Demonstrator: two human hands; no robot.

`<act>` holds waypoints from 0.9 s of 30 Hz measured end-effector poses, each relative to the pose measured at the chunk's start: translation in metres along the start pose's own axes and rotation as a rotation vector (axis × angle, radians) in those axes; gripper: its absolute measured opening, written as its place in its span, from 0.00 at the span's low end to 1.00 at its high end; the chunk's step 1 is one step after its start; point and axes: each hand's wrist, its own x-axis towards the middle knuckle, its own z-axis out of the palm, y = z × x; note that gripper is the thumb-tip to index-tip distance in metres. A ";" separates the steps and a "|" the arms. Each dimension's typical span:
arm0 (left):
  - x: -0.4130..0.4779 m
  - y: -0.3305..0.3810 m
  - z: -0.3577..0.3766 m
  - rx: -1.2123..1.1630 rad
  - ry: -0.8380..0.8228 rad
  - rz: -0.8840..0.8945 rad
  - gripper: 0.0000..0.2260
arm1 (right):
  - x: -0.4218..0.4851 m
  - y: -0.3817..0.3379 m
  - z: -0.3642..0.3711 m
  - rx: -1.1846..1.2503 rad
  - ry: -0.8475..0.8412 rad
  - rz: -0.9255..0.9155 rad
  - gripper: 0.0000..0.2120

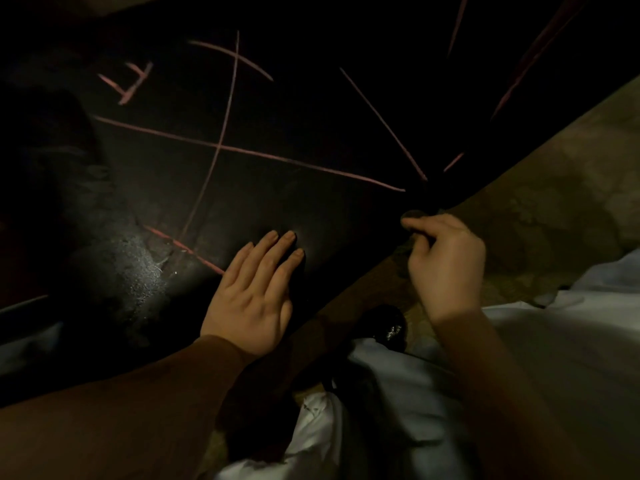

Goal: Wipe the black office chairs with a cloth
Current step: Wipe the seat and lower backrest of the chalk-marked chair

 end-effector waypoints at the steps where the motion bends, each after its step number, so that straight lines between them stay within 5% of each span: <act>1: 0.000 0.000 0.000 0.004 -0.002 0.001 0.27 | -0.001 0.000 0.001 0.003 0.007 -0.012 0.13; 11: 0.000 0.001 0.000 0.011 0.017 0.001 0.26 | 0.028 0.020 -0.006 0.037 0.047 0.127 0.13; 27: 0.001 0.001 -0.001 0.021 0.003 -0.001 0.26 | 0.029 0.018 -0.003 -0.051 0.029 0.056 0.14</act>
